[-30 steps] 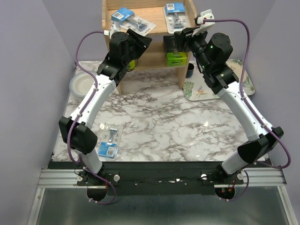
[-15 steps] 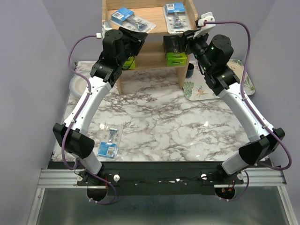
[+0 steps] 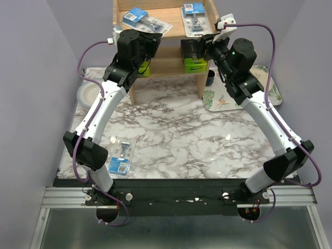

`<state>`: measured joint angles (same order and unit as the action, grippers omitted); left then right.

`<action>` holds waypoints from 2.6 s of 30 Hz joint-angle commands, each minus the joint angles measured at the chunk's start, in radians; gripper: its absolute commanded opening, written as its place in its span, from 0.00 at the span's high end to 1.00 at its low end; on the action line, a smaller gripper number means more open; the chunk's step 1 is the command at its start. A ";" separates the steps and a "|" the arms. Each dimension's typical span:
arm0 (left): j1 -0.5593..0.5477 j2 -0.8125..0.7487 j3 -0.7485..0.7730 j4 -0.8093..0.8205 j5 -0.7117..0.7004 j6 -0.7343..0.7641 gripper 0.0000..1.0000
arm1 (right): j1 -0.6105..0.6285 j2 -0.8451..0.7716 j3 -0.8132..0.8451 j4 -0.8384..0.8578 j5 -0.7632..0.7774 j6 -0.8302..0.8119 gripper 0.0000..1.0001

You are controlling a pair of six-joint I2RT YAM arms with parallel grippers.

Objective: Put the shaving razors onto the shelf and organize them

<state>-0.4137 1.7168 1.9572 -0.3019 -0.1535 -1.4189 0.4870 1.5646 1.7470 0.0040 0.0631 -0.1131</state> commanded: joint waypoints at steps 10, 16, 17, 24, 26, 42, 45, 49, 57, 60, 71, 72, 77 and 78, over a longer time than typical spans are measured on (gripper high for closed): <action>0.009 0.027 0.034 -0.045 -0.053 -0.038 0.59 | -0.011 0.029 0.020 -0.001 0.003 -0.007 0.39; 0.007 0.037 0.057 -0.062 -0.044 -0.051 0.59 | -0.013 0.040 0.037 -0.001 0.003 -0.005 0.39; 0.007 0.032 0.055 -0.063 -0.037 -0.051 0.59 | -0.013 0.041 0.039 -0.002 0.001 -0.007 0.39; 0.007 -0.031 0.008 -0.118 -0.029 -0.055 0.58 | -0.018 0.043 0.036 0.002 0.006 -0.010 0.39; 0.007 -0.029 0.008 -0.120 -0.032 -0.054 0.58 | -0.018 0.046 0.036 0.001 0.006 -0.007 0.39; 0.007 0.061 0.080 -0.072 -0.070 -0.043 0.58 | -0.019 0.038 0.008 0.010 0.012 -0.020 0.39; 0.007 0.066 0.077 -0.063 -0.075 -0.040 0.65 | -0.019 0.040 0.011 0.014 0.015 -0.023 0.39; 0.007 0.056 0.068 -0.051 -0.077 -0.068 0.80 | -0.021 0.049 0.014 0.017 0.020 -0.026 0.39; 0.029 0.009 0.013 0.020 -0.012 0.012 0.93 | -0.021 0.054 0.006 0.027 0.020 -0.030 0.39; 0.047 -0.019 -0.039 0.087 0.095 0.107 0.96 | -0.021 0.055 0.006 0.030 0.021 -0.028 0.39; 0.135 -0.114 -0.187 0.273 0.515 0.397 1.00 | -0.028 0.049 -0.004 0.030 0.018 -0.028 0.38; 0.135 -0.118 -0.196 0.279 0.546 0.411 1.00 | -0.028 0.049 -0.004 0.028 0.018 -0.025 0.38; 0.125 -0.132 -0.227 0.343 0.699 0.468 1.00 | -0.031 0.052 0.000 0.030 0.015 -0.022 0.38; 0.125 -0.132 -0.228 0.349 0.710 0.474 1.00 | -0.031 0.052 0.000 0.030 0.015 -0.020 0.38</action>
<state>-0.2749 1.6230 1.7512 -0.0418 0.3527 -1.0508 0.4625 1.6100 1.7565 0.0067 0.0639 -0.1314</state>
